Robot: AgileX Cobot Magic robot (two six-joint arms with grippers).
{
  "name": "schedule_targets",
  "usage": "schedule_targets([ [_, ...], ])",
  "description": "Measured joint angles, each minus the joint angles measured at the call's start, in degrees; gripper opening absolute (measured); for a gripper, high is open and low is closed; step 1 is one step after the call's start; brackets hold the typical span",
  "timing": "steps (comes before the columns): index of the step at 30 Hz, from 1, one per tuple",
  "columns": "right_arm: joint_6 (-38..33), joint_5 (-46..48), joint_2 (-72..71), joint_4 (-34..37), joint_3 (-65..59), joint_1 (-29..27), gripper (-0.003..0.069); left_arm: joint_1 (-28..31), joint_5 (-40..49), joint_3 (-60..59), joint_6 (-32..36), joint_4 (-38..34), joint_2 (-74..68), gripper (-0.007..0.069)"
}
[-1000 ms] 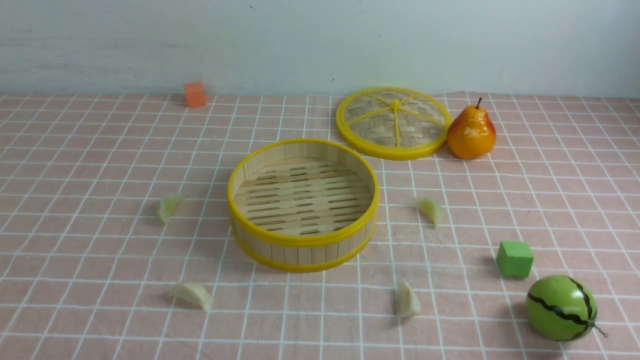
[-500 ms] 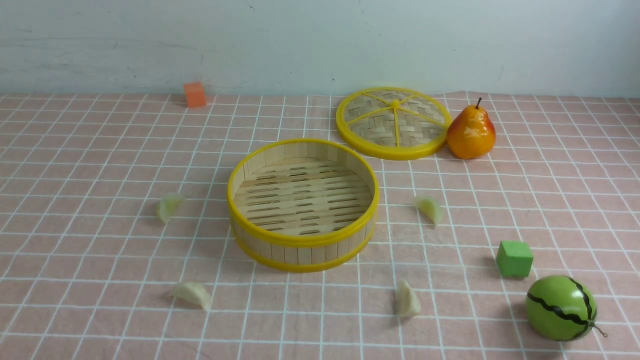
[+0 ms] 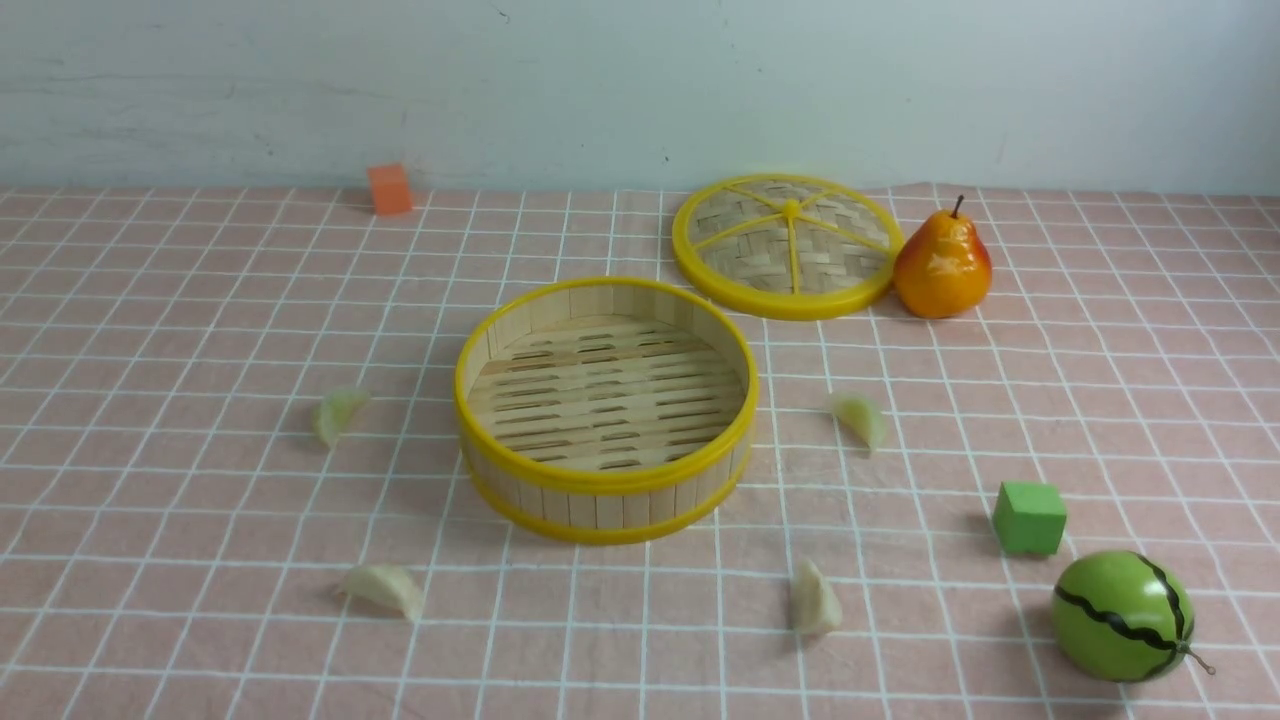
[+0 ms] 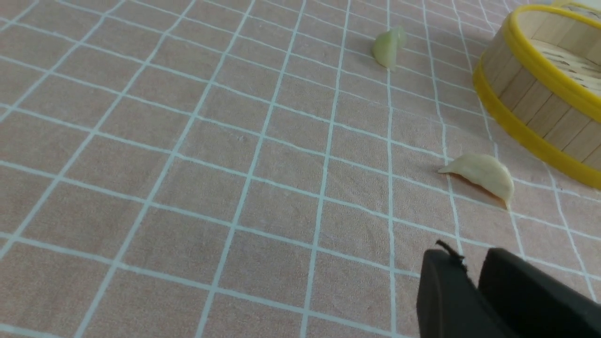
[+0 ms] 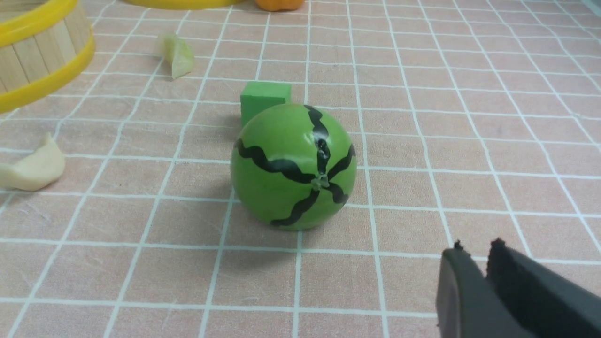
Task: Put the dumplings into the steamer on the table with the pink tablecloth.
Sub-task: 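Reach for and grasp a dumpling on the table with the left gripper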
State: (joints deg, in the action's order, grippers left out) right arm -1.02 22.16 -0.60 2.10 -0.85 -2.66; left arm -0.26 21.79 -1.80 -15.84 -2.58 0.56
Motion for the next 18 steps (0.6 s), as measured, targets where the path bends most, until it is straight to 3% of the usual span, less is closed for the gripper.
schedule_targets([
  [7,0.0,-3.3,0.0,-0.8,-0.4,0.0,0.01,0.0,-8.3,0.0,0.0,0.3,0.0,0.011],
  [11,0.0,-16.9,0.0,-0.9,-0.6,0.0,0.0104,0.0,-22.6,0.0,-0.1,1.3,0.0,0.0113],
  [15,0.0,-28.7,0.0,-0.9,-0.6,0.0,0.0105,0.0,-29.7,0.0,-0.3,1.3,0.0,0.0118],
  [18,2.6,-43.4,0.0,-0.9,-0.6,0.0,0.011,0.0,-34.9,0.0,-0.8,1.3,0.0,0.0123],
])
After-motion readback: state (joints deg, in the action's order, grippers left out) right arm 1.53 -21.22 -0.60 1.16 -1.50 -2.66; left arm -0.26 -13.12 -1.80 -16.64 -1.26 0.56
